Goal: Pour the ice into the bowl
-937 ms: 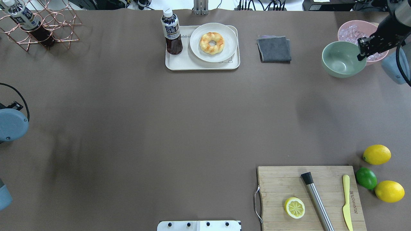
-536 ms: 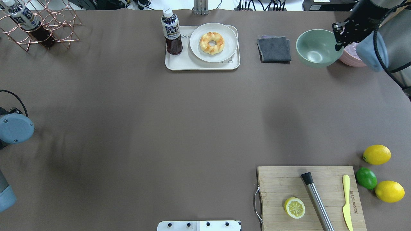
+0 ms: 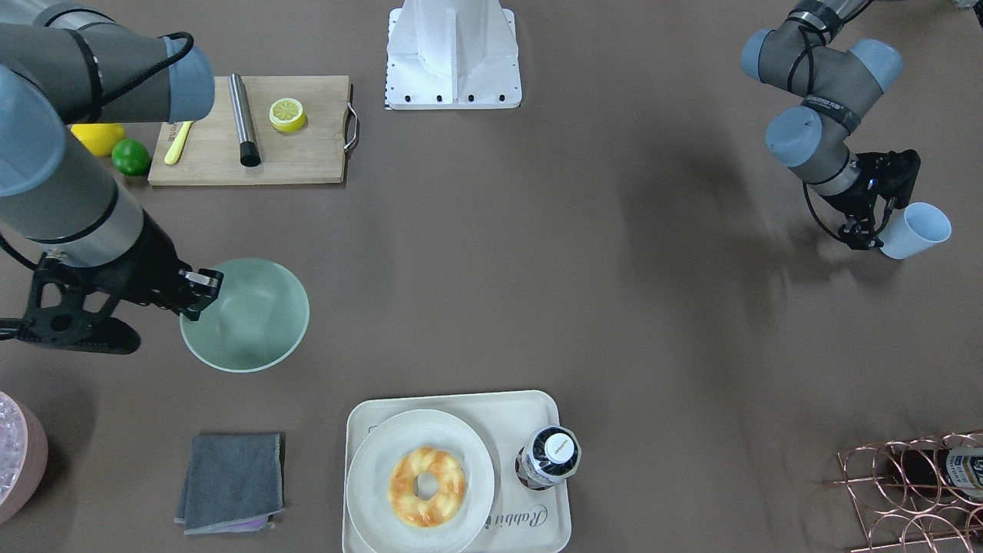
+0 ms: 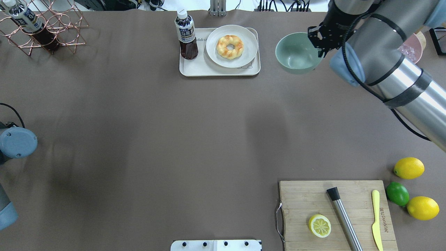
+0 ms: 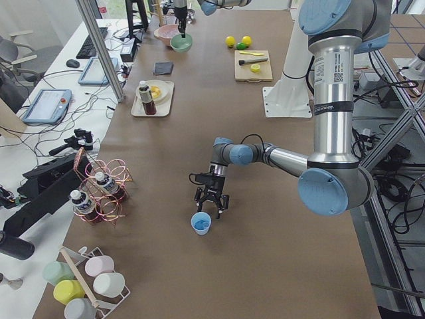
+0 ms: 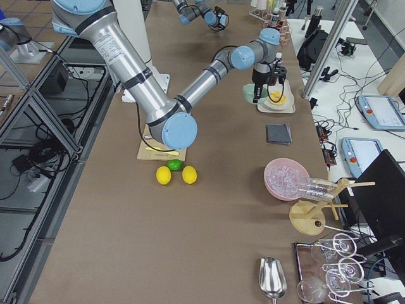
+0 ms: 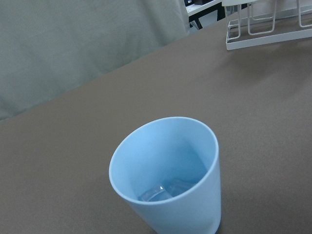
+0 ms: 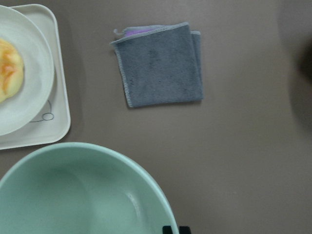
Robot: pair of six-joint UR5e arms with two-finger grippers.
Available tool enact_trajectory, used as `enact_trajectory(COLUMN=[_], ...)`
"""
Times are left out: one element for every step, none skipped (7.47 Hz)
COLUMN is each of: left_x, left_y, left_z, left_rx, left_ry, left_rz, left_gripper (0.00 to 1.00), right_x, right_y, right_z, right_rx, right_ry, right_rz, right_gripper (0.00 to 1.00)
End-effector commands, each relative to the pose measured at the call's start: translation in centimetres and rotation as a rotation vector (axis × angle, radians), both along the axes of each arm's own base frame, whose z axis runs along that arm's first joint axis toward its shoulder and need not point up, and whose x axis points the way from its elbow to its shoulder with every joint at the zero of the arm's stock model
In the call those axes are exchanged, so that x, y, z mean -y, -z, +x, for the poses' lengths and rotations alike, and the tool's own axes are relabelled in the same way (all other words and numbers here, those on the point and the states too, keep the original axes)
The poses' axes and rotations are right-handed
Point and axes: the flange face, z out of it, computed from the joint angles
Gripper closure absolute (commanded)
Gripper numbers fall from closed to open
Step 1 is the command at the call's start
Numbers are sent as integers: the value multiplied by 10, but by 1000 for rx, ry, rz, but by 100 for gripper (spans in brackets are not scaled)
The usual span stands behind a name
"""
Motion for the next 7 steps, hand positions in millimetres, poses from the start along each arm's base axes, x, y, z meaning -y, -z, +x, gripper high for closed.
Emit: enact_trajectory(left_x=[-1, -2, 3, 7, 11, 12, 14], left_y=[-13, -23, -23, -32, -37, -37, -37], left_z=[-2, -2, 7, 13, 16, 16, 13], left_rx=[25, 43, 41, 55, 64, 63, 64], left_ry=[10, 34, 34, 39, 43, 47, 51], left_rz=[-18, -26, -25, -34, -40, -41, -40], left_gripper=[3, 3, 3, 3, 3, 3, 3], right_x=[-14, -32, -47, -59, -72, -86, -98], right_y=[61, 83, 102, 116, 131, 143, 151], right_z=[-84, -115, -137, -163, -185, -204, -232], right_rx=[-20, 0, 10, 3, -3, 1, 11], right_ry=[-49, -64, -77, -99, -119, -120, -144], right_rz=[-12, -31, -35, -42, -41, -46, -37], right_gripper=[100, 100, 100, 100, 100, 100, 100])
